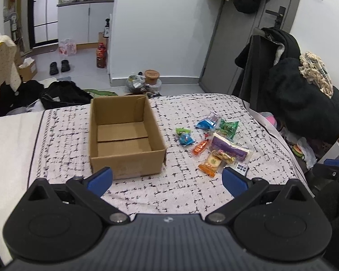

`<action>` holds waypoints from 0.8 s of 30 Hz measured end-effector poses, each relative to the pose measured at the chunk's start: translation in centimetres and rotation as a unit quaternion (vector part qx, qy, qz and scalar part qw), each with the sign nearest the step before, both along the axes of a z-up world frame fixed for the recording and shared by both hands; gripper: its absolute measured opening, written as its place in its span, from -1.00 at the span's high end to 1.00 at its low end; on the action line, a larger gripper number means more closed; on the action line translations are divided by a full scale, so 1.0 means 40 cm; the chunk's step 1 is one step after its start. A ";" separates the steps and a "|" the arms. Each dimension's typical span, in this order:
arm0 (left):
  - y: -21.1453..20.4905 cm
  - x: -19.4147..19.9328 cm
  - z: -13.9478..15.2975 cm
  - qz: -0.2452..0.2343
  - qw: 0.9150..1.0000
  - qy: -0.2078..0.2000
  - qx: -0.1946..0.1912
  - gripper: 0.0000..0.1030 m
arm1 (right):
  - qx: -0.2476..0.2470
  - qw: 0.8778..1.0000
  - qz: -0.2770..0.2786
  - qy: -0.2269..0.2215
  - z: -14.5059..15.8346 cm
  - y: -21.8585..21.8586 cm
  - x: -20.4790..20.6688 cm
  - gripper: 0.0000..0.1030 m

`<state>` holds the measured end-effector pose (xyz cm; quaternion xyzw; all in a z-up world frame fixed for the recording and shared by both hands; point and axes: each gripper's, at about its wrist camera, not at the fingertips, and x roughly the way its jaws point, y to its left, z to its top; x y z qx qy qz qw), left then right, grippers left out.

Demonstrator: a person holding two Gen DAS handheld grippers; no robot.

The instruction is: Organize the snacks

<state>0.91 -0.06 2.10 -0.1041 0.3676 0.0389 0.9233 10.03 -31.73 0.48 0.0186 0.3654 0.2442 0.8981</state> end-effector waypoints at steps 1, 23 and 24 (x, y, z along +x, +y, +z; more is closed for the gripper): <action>-0.001 0.009 -0.003 -0.004 1.000 0.001 0.000 -0.99 | 0.000 1.000 -0.001 0.000 -0.002 0.000 0.002 -1.00; -0.057 0.214 -0.111 -0.094 0.995 0.034 0.012 -0.75 | 0.002 0.999 -0.001 0.035 -0.103 0.015 0.108 -0.49; -0.060 0.223 -0.118 -0.099 0.994 0.037 0.012 -0.72 | 0.001 0.999 -0.002 0.037 -0.107 0.017 0.114 -0.47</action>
